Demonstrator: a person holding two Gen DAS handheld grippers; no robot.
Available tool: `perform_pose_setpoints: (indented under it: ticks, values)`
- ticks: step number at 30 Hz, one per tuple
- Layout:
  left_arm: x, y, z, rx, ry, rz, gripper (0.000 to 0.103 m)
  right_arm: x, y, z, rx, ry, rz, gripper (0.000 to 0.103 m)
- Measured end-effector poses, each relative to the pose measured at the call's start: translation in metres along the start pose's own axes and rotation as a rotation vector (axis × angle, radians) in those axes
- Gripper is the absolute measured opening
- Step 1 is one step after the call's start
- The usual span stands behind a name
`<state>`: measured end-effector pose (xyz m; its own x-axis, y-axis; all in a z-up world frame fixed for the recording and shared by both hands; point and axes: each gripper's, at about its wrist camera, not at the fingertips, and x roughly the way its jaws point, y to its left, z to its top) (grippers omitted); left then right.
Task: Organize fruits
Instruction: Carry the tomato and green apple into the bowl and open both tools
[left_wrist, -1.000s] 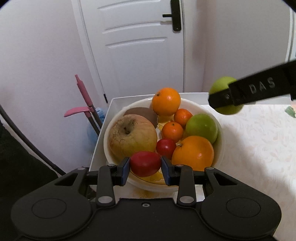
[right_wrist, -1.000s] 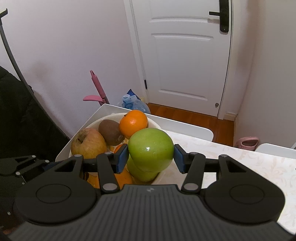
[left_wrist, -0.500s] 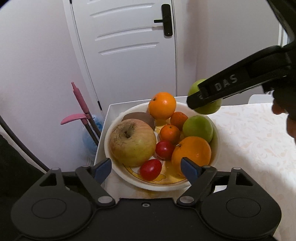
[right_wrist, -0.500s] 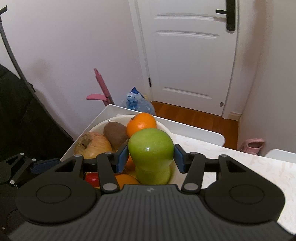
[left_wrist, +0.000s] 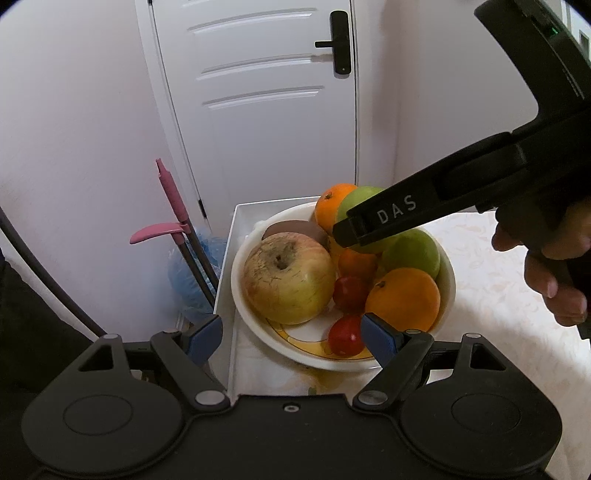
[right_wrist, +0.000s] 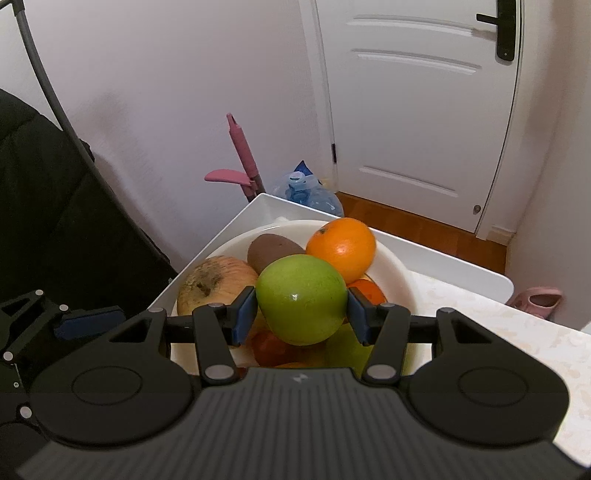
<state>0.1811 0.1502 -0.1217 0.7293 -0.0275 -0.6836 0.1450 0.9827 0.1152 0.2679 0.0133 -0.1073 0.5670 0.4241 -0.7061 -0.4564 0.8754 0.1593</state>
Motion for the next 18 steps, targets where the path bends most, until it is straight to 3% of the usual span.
perform_pose_setpoints:
  ticks: [3,5,6,18]
  values:
    - [0.0,0.003,-0.001,0.001,-0.001,-0.007,0.086,-0.002,0.001,0.0,0.013,-0.016,0.005,0.072]
    - [-0.001,0.005,-0.001,0.004,-0.003,-0.011,0.086,-0.006,0.004,-0.001,0.015,-0.047,0.009,0.097]
    - [-0.001,0.005,-0.002,0.007,-0.003,-0.014,0.086,-0.01,0.005,-0.001,0.014,-0.066,0.0,0.103]
    - [-0.014,0.0,0.002,0.01,-0.028,-0.012,0.087,-0.05,0.004,-0.008,0.019,-0.109,-0.035,0.103]
